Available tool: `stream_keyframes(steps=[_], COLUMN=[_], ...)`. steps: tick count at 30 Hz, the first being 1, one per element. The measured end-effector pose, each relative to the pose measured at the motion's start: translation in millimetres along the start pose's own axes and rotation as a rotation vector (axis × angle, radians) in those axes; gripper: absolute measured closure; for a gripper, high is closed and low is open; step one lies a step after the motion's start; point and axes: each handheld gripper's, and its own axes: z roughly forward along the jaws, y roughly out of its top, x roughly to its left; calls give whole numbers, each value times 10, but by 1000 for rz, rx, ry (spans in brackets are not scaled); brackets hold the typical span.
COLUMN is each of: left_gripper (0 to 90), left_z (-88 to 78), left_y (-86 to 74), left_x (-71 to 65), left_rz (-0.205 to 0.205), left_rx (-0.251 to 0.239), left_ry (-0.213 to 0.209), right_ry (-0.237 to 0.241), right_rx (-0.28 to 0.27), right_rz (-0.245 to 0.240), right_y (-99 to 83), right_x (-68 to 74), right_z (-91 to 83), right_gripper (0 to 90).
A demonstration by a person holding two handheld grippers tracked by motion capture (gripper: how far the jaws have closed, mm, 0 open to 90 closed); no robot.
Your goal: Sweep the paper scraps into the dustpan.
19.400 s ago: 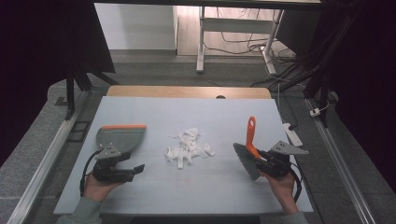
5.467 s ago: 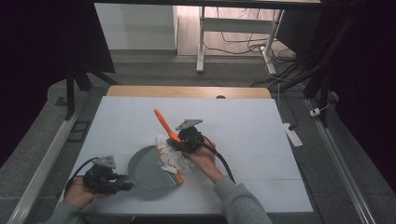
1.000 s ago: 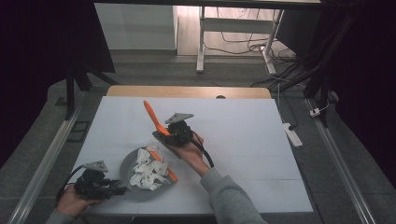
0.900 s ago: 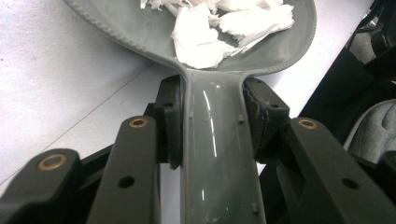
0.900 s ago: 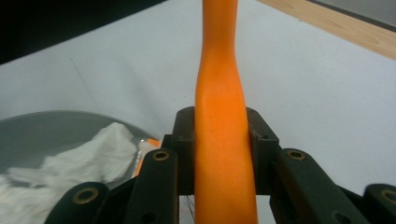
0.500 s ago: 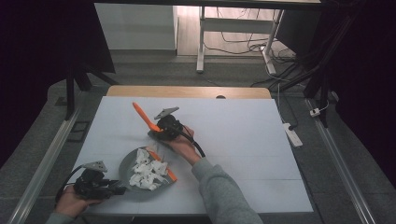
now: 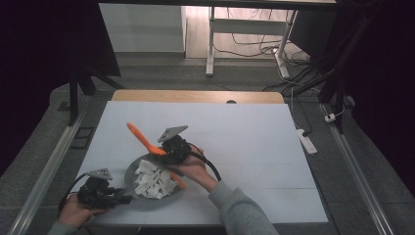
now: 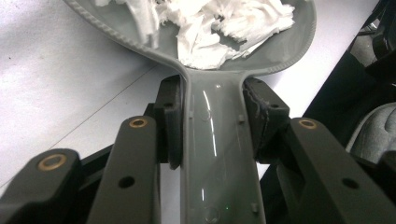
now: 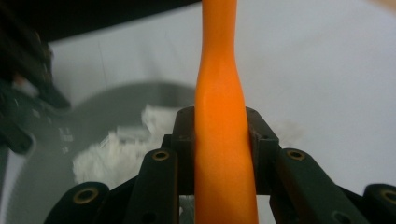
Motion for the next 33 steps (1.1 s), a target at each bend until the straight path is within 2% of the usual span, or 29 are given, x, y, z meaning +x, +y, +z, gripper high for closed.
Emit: stream_keyframes(steps=[3,4,5,7,12,16,19,22,24,26,28,30,33], left_gripper=[615,615,615,615,615,615,615,615,615,615,615,615,615], left_z=[0,1,1,7,15,15,15,14,10,10,11,7,4], left_y=[3,2,2,2,8,6,6,6,5,5,4,6,9], left_x=[-3,-2,2,7,12,15,17,19,21,25,25,20,15], left_rz=[5,6,7,4,8,6,7,7,6,4,3,5,6], left_rx=[0,1,4,4,8,7,6,6,4,3,3,3,3], left_ry=[-1,-1,0,-4,-5,-7,-6,-5,-6,-6,-6,-4,-1], right_ry=[-90,-130,-130,-158,-186,-201,-195,-169,-119,-108,-82,-76,-45], right_rx=[-45,-43,-43,-20,34,44,86,114,155,162,169,168,154], right_rz=[43,74,74,105,135,149,139,126,86,74,59,31,22], right_y=[37,14,14,-31,-100,-51,21,70,81,75,40,-16,-96], right_x=[-180,-318,-318,-428,-586,-649,-676,-658,-552,-509,-419,-315,-158], right_z=[-128,-142,-142,-98,133,303,417,477,485,473,427,365,233], right_gripper=[703,703,703,703,703,703,703,703,704,704,704,704,704])
